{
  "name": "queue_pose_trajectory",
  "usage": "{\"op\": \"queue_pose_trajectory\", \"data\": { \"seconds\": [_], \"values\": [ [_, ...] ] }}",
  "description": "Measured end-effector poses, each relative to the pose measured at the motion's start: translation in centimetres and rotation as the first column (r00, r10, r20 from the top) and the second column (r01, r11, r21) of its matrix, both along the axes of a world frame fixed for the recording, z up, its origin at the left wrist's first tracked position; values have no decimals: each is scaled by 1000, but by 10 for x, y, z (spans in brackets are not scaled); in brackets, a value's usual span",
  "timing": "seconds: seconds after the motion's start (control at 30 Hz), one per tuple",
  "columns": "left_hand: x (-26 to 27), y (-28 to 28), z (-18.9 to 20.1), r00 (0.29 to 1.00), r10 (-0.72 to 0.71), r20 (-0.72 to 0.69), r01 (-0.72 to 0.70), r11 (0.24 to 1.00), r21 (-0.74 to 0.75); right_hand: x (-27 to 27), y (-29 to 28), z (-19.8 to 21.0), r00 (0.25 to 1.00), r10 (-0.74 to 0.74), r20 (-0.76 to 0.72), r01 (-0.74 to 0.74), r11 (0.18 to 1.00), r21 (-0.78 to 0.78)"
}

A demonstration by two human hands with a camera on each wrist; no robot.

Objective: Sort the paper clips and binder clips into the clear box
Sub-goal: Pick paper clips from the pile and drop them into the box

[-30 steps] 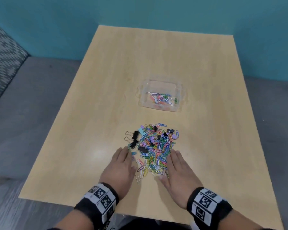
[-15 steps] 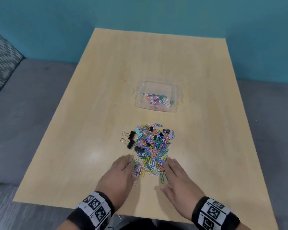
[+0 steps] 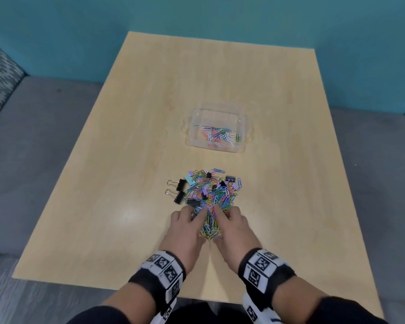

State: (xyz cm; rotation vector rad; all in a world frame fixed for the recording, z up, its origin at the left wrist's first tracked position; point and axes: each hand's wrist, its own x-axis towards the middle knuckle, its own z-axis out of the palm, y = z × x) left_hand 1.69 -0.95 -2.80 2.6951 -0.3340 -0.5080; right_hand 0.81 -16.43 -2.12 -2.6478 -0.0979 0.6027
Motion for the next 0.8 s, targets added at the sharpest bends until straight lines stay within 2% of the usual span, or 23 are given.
{"op": "queue_pose_trajectory", "data": {
  "seconds": [0.13, 0.27, 0.43, 0.7, 0.8],
  "values": [
    [15, -6, -4, 999, -27, 35, 26, 999, 26, 15, 3, -3, 1000, 30, -3, -30, 998, -62],
    [23, -3, -4, 996, -63, 63, 60, 997, 54, 22, -1, -3, 986, 155, -64, -164, 971, -175],
    [25, 3, -6, 995, -59, 77, 56, 998, 38, 25, -7, 10, 973, 230, 7, -226, 963, -146],
    [25, 10, 6, 997, -27, 76, 30, 998, -49, 28, -18, 12, 973, 227, 51, -220, 969, -113],
    [28, 12, 19, 998, 45, 40, -37, 985, -171, 32, -23, 19, 996, 87, -16, -86, 996, 27]
  ]
}}
